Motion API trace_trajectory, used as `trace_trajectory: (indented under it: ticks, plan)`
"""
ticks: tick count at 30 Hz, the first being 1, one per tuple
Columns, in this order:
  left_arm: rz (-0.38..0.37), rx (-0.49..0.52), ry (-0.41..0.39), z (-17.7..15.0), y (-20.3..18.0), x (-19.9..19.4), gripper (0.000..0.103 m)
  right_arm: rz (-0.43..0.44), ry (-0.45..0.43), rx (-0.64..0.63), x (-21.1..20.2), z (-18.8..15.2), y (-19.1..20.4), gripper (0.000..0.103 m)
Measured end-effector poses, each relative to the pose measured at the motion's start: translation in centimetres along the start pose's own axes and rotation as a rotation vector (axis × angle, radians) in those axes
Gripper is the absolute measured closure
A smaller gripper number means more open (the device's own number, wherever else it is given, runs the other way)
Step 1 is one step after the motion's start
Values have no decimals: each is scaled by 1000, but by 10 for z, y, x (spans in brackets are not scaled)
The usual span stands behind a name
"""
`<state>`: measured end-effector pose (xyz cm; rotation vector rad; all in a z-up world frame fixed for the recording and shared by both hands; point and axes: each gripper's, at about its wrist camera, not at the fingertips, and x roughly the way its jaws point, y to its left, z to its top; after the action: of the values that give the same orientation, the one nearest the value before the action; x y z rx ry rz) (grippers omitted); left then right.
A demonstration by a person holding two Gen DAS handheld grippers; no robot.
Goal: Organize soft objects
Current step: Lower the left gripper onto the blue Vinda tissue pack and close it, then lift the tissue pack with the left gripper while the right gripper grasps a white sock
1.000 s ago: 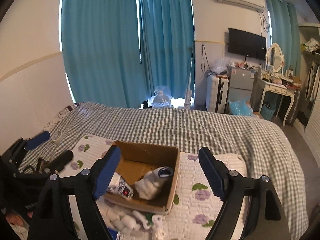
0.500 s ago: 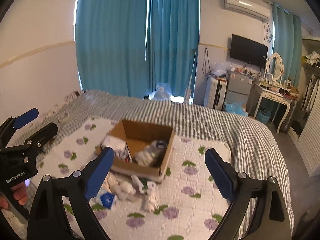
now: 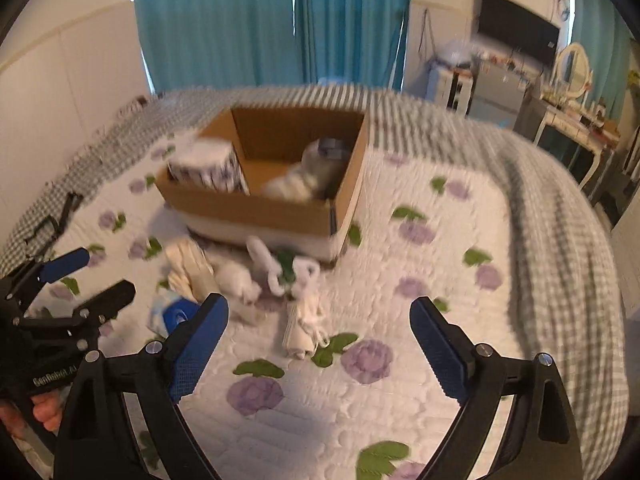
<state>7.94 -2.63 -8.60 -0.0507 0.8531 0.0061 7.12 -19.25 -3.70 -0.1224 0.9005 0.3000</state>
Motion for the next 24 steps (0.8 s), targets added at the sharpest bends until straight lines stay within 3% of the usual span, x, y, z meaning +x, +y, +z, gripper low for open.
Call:
trace_trajectory:
  ticks: [10, 15, 20, 23, 24]
  plan:
    - [-61, 1, 203, -27, -7, 58, 17, 40, 188, 3, 78, -13, 1, 26]
    - [-71, -9, 289, -35, -6, 80, 20, 75, 246, 16, 100, -18, -1, 48]
    - [-80, -5, 303, -39, -6, 86, 20, 81, 248, 38, 104, -21, -5, 71]
    - [-86, 0, 296, -41, -6, 86, 22, 88, 240, 48, 103, -23, -6, 74]
    - [-91, 0, 295, -41, -5, 85, 30, 90, 237, 51, 101, -23, -6, 75]
